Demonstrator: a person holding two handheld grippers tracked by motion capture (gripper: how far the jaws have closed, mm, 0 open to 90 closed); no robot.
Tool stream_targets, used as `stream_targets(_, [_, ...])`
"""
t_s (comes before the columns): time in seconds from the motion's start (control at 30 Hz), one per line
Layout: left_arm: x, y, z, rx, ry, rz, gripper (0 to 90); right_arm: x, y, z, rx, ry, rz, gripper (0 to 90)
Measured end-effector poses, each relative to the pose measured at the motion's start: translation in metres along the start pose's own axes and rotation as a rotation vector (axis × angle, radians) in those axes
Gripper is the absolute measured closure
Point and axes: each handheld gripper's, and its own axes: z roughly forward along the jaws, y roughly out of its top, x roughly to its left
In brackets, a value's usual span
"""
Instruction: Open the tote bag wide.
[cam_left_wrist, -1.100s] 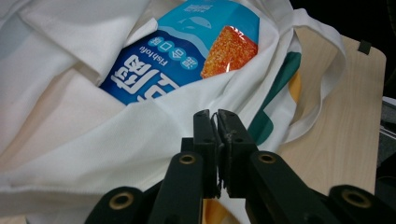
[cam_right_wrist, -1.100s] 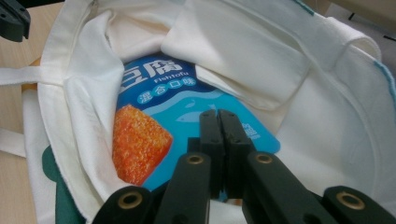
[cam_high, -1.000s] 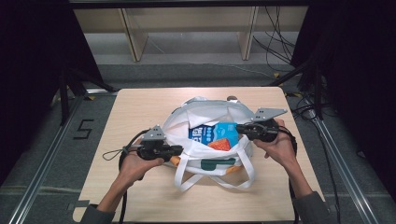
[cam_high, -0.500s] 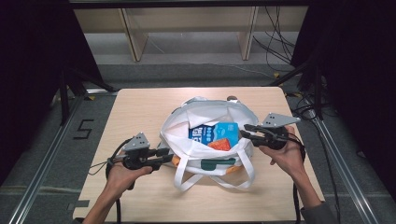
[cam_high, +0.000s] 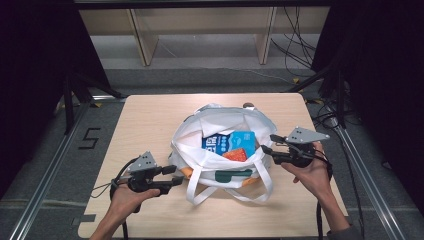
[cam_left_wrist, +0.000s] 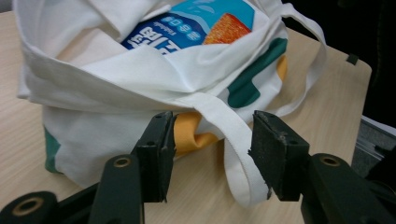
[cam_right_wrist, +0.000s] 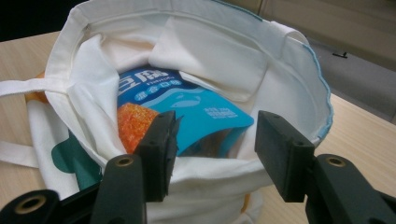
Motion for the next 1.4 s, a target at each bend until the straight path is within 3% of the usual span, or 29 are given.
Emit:
stream_targets(0.07, [-0.004,-0.002,0.0,0.013,0.012,0.009,47.2,0.002,-0.001,-0.002,0.019,0.002,0.024,44.4])
stream_targets(0.13, [-0.006,-0.005,-0.001,0.014,0.002,0.012,44.5,0.002,-0.002,-0.003,-0.007,-0.017,0.018,42.7])
stream_targets(0.27, [-0.013,-0.01,-0.003,-0.002,0.0,0.019,41.1,0.004,-0.006,-0.007,0.009,-0.024,0.046,40.1])
stream_targets(0.47, [-0.019,-0.019,-0.005,0.001,0.015,0.021,36.3,0.007,-0.012,-0.013,0.0,-0.034,0.043,37.5])
stream_targets(0.67, [-0.018,-0.028,-0.003,-0.002,0.036,0.0,33.0,0.01,-0.026,-0.019,0.026,-0.044,0.062,36.0])
stream_targets(0.7, [-0.016,-0.028,-0.005,0.017,0.04,0.021,32.7,0.01,-0.028,-0.02,0.029,-0.043,0.077,35.9])
stream_targets(0.93, [-0.013,-0.036,-0.008,0.002,0.069,-0.012,30.3,0.01,-0.045,-0.03,0.044,-0.053,0.109,34.1])
stream_targets(0.97, [-0.012,-0.037,-0.008,0.001,0.069,0.003,30.0,0.009,-0.048,-0.03,0.037,-0.052,0.1,33.9])
stream_targets(1.0, [-0.012,-0.039,-0.008,-0.005,0.073,0.001,29.9,0.012,-0.051,-0.032,0.051,-0.055,0.129,33.9])
stream_targets(1.03, [-0.013,-0.04,-0.009,-0.005,0.077,-0.032,29.9,0.013,-0.053,-0.033,0.051,-0.056,0.134,33.7])
stream_targets(1.1, [-0.01,-0.041,-0.01,0.006,0.083,0.001,29.5,0.013,-0.056,-0.034,0.05,-0.058,0.139,32.4])
stream_targets(1.17, [-0.011,-0.044,-0.01,-0.002,0.088,-0.008,29.1,0.013,-0.058,-0.036,0.054,-0.058,0.146,32.0])
stream_targets(1.23, [-0.009,-0.046,-0.01,0.005,0.091,0.001,28.7,0.011,-0.061,-0.036,0.034,-0.065,0.115,31.4])
stream_targets(1.3, [-0.01,-0.049,-0.01,0.007,0.099,-0.019,28.2,0.015,-0.064,-0.037,0.055,-0.051,0.155,30.1])
stream_targets(1.4, [-0.01,-0.052,-0.01,0.005,0.102,-0.024,27.8,0.017,-0.068,-0.036,0.052,-0.064,0.146,28.8])
